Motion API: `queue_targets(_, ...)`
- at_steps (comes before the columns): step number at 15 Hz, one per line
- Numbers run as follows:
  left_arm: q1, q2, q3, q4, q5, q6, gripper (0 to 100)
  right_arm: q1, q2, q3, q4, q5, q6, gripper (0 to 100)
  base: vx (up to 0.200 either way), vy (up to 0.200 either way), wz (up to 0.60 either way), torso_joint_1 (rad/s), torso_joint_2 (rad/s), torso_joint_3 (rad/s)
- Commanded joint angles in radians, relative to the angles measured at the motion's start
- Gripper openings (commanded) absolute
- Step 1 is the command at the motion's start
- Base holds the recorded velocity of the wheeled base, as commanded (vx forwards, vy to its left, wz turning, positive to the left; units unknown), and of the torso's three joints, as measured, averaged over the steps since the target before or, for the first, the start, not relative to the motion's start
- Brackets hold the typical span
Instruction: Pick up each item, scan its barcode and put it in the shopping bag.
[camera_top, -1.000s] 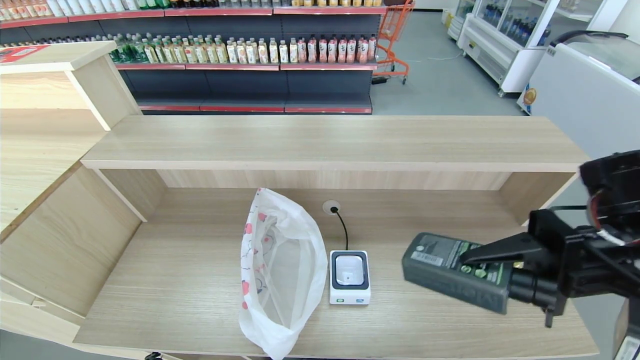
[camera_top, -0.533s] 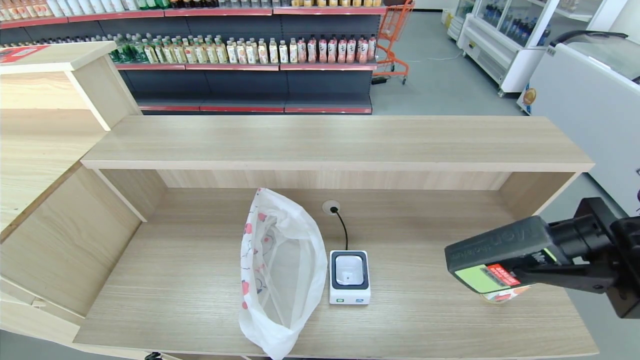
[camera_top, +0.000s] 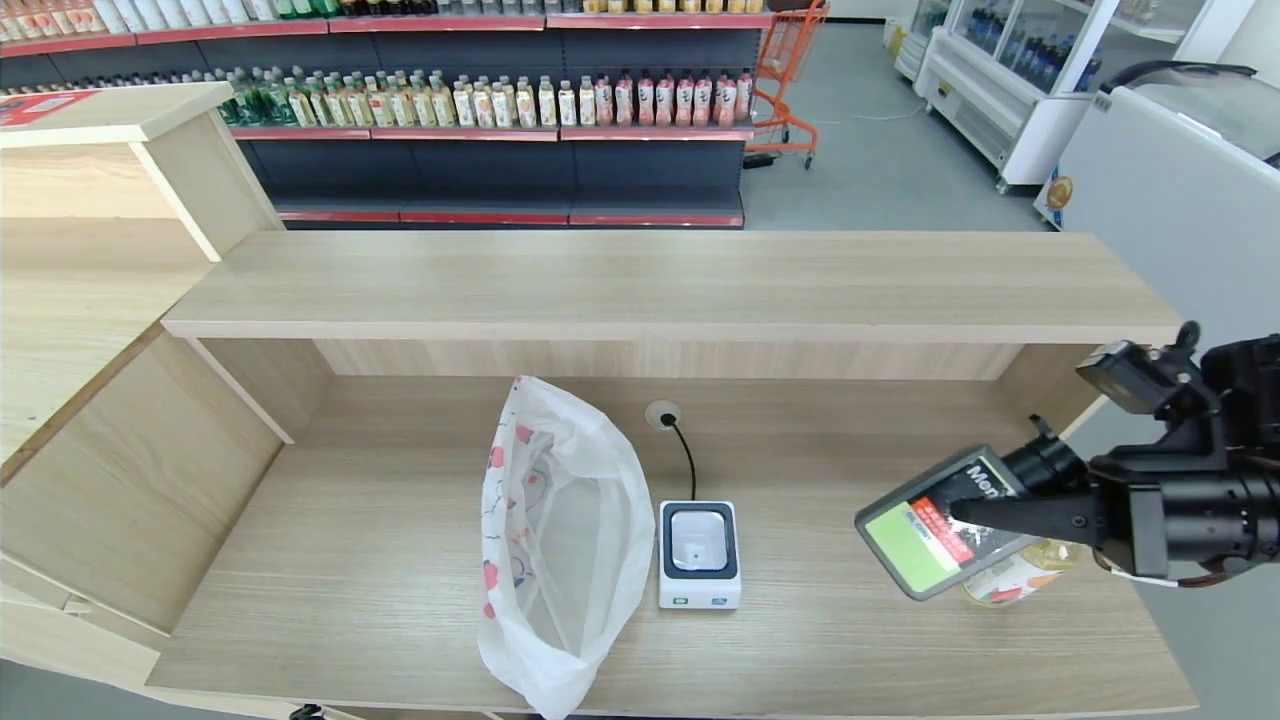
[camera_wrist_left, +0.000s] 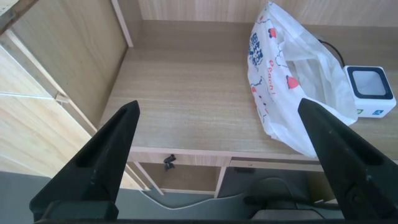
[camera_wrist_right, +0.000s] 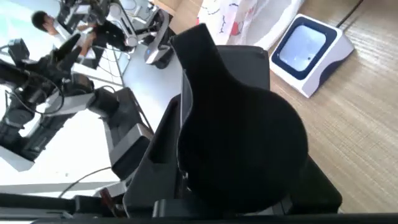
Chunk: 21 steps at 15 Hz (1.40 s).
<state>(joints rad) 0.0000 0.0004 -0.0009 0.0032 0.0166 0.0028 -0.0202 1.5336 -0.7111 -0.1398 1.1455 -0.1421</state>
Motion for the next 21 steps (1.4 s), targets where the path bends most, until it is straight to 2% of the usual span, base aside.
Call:
queue_targets(1,0.0,0.0,-0.001,0.0,0.0,0.0,100,0.017,0.135,-0.016,-0.06,-0.003,0.075,0,0.0,0.0,0.0,0.0,0.0,0.0)
queue_targets(3,0.0,0.0,-0.001,0.0,0.0,0.0,100,0.065,0.172,-0.051,-0.09,-0.069,0.122,0,0.0,0.0,0.0,0.0,0.0,0.0)
queue_targets(4,0.0,0.0,-0.001,0.0,0.0,0.0,100,0.1,0.207,-0.073,-0.096,-0.153,0.122,0,0.0,0.0,0.0,0.0,0.0,0.0)
queue_targets(6,0.0,0.0,-0.001,0.0,0.0,0.002,100,0.132,0.244,-0.082,-0.124,-0.227,0.125,0,0.0,0.0,0.0,0.0,0.0,0.0)
queue_targets(11,0.0,0.0,-0.001,0.0,0.0,0.0,100,0.175,0.286,-0.08,-0.132,-0.236,0.131,0,0.0,0.0,0.0,0.0,0.0,0.0)
queue_targets(13,0.0,0.0,-0.001,0.0,0.0,0.002,100,0.204,0.344,-0.082,-0.201,-0.242,0.131,0,0.0,0.1,0.0,0.001,0.0,0.001)
queue_targets(16,0.0,0.0,0.001,0.0,0.0,0.0,100,0.25,0.407,-0.107,-0.259,-0.372,0.133,0,0.0,0.133,0.0,-0.005,0.0,0.003)
queue_targets(19,0.0,0.0,-0.001,0.0,0.0,0.0,100,0.298,0.419,-0.116,-0.288,-0.409,0.174,0,0.0,0.0,0.0,0.0,0.0,0.0)
queue_targets(21,0.0,0.0,-0.001,0.0,0.0,0.0,100,0.335,0.444,-0.142,-0.288,-0.483,0.199,0,0.0,0.0,0.0,0.0,0.0,0.0)
